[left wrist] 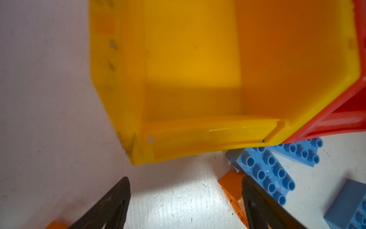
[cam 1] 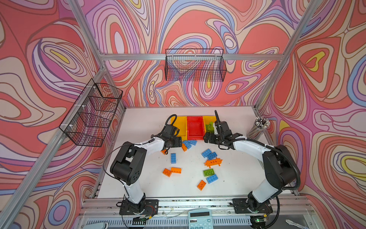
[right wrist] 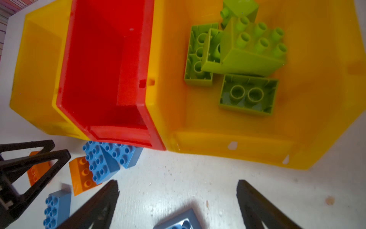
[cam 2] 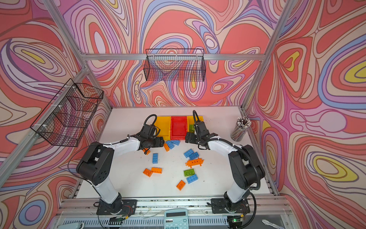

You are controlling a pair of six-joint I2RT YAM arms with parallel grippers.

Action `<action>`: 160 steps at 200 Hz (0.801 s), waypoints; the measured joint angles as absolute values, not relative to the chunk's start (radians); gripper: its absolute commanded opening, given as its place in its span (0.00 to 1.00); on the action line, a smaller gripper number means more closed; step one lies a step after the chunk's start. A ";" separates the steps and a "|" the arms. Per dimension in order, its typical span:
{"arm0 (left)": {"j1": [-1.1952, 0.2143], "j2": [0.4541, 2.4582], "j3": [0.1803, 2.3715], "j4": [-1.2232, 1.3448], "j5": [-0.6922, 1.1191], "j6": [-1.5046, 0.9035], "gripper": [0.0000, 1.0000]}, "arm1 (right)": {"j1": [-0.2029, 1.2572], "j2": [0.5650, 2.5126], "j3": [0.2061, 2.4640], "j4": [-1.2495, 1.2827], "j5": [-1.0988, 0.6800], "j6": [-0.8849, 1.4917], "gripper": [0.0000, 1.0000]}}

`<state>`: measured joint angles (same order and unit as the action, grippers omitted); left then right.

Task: Sort the legos into containers by color
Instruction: Move the container to the top-center of the table.

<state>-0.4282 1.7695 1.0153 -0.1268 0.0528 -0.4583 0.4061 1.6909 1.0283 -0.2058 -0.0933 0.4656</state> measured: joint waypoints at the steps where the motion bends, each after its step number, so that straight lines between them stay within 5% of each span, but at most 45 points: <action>1: -0.428 1.771 1.017 -0.127 0.053 -0.458 0.88 | 0.406 1.694 1.030 -0.206 -0.094 0.465 0.98; 100: -0.360 1.840 1.076 -0.094 0.117 -0.456 0.88 | 0.329 1.914 1.198 -0.197 -0.129 0.410 0.98; 160: -0.305 1.885 1.119 -0.058 0.154 -0.455 0.87 | 0.328 1.853 1.186 -0.214 -0.146 0.400 0.98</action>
